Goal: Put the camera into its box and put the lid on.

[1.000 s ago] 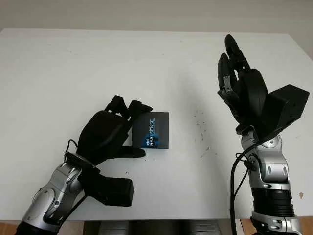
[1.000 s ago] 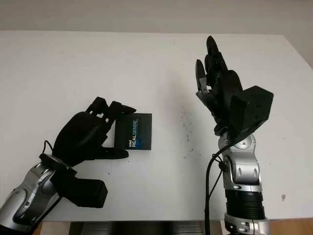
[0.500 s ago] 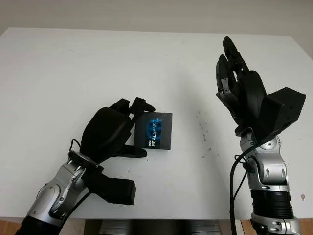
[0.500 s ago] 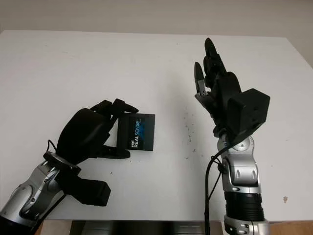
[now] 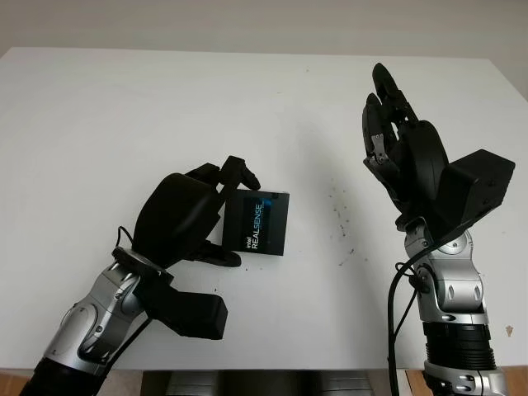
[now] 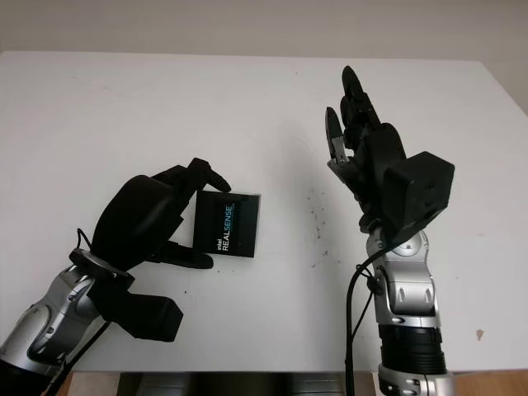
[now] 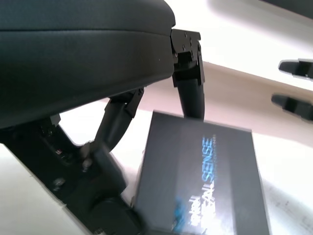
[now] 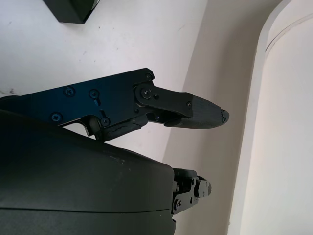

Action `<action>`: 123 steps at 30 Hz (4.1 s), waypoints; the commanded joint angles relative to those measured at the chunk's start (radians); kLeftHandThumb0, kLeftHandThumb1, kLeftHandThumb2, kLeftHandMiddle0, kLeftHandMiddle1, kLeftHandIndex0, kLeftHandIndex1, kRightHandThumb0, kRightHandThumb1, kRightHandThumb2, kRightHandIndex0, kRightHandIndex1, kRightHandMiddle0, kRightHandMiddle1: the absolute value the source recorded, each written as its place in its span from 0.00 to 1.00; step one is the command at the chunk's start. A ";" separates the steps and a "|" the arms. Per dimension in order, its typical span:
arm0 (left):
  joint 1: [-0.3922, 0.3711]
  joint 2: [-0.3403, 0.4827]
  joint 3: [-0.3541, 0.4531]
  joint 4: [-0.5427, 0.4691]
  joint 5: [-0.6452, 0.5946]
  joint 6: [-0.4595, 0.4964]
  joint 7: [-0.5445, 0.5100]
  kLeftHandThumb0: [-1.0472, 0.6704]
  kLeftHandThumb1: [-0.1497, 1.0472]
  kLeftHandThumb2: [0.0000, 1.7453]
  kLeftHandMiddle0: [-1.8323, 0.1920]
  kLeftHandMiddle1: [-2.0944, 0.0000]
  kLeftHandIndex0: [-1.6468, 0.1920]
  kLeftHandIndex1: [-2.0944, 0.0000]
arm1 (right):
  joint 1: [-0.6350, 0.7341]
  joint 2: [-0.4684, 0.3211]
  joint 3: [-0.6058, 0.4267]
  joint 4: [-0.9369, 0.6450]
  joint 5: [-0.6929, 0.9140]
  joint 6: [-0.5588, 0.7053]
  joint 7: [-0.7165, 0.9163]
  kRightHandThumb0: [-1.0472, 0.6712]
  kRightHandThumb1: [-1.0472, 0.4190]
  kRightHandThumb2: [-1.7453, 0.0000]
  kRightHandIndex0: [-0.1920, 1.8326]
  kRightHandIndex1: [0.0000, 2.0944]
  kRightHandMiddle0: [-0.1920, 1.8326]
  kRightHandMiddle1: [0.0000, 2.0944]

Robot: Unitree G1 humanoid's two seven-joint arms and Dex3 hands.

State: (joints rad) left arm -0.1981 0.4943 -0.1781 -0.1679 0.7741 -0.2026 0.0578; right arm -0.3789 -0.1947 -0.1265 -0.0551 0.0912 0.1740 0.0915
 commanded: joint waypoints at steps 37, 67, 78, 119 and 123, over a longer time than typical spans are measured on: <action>-0.257 0.024 0.204 -0.007 -0.479 0.265 -0.421 0.23 1.00 0.06 0.85 0.91 0.90 0.77 | -0.034 -0.014 0.005 0.039 -0.019 -0.008 0.048 0.26 0.00 0.69 0.08 0.03 0.13 0.00; -0.578 0.132 0.121 0.567 -0.696 0.225 -0.850 0.05 0.87 0.03 0.98 0.98 0.97 0.98 | -0.018 -0.004 0.005 0.030 -0.023 -0.014 0.033 0.26 0.00 0.70 0.09 0.03 0.14 0.00; -0.578 0.119 0.078 0.570 -0.680 0.208 -0.853 0.08 0.88 0.03 0.97 0.98 0.96 0.97 | -0.013 -0.007 0.005 0.026 -0.025 -0.013 0.030 0.26 0.00 0.69 0.09 0.03 0.14 0.00; -0.546 0.100 0.050 0.567 -0.686 0.218 -0.869 0.11 0.83 0.03 0.91 0.97 0.89 0.95 | -0.021 -0.001 0.005 0.019 -0.020 0.007 0.015 0.26 0.00 0.70 0.10 0.03 0.14 0.00; -0.544 0.106 0.046 0.564 -0.679 0.212 -0.870 0.12 0.83 0.03 0.90 0.97 0.88 0.96 | -0.023 -0.003 0.006 0.019 -0.014 0.011 0.021 0.26 0.00 0.70 0.09 0.03 0.13 0.00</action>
State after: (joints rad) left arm -0.7512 0.5854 -0.1378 0.4063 0.0971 0.0154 -0.8075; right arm -0.3961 -0.1964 -0.1228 -0.0126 0.0723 0.1817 0.1112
